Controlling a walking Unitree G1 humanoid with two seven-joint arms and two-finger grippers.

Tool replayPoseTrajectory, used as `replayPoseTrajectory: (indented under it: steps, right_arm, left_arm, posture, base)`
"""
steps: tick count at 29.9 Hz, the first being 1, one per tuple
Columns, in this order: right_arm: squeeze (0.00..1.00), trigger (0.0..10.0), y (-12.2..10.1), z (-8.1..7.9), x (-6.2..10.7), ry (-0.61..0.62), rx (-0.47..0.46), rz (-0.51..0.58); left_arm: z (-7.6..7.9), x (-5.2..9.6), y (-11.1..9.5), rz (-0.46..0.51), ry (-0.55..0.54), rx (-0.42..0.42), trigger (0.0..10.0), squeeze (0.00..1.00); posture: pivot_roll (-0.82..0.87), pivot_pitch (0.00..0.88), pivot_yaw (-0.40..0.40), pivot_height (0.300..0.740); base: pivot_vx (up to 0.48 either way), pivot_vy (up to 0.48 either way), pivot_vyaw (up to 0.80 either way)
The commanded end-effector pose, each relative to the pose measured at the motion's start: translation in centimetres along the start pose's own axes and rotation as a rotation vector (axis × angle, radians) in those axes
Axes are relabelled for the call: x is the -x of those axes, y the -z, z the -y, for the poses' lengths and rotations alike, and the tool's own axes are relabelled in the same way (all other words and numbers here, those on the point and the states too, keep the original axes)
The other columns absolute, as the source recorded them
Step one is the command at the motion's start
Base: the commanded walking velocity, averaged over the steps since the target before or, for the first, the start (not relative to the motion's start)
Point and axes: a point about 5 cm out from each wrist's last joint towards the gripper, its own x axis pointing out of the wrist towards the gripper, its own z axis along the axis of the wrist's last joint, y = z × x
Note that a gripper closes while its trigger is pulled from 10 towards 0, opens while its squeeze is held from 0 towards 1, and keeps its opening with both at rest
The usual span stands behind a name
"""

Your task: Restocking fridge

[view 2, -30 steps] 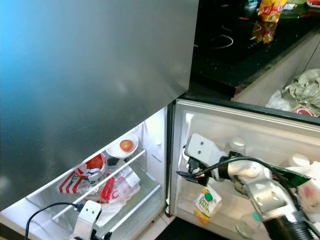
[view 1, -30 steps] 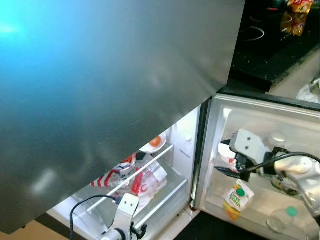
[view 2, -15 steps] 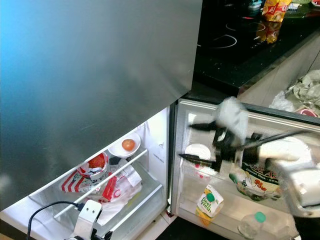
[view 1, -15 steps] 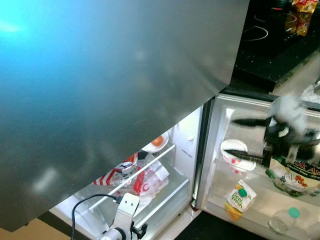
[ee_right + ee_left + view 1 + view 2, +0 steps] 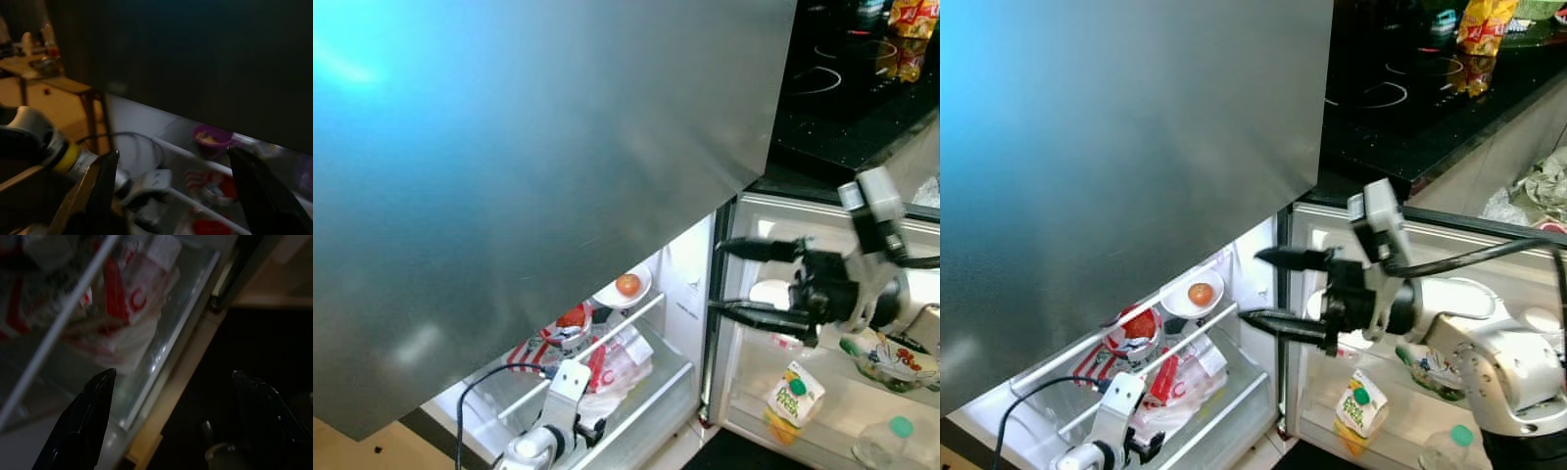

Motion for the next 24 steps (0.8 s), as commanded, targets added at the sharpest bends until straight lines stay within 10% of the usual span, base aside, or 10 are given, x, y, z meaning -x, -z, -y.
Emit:
replayPoseTrajectory:
  steps: [1,15,24]
  right_arm:
    - [0.0,10.0,2.1,0.1,-0.4,-0.011,-0.067,-0.066]
    - [0.0,10.0,6.9,-0.5,-1.0,-0.06,-0.232,-0.184]
    - [0.0,10.0,14.7,3.6,-2.8,0.429,-0.249,-0.316]
  left_arm:
    - [-0.6,0.0,-0.4,0.004,-0.011,0.013,10.0,0.0]
    - [-0.6,0.3,0.2,0.014,-0.022,0.087,10.0,0.0]
    - [-0.2,0.6,1.7,-0.032,-0.023,0.107,10.0,0.0]
  posture:
    - [-0.22,0.0,0.1,0.74]
    - [-0.21,0.037,0.081,0.74]
    - [-0.19,0.037,0.07,0.74]
  base:
    - [0.0,0.0,0.0]
    - [0.0,0.0,0.0]
    - [0.0,0.0,0.0]
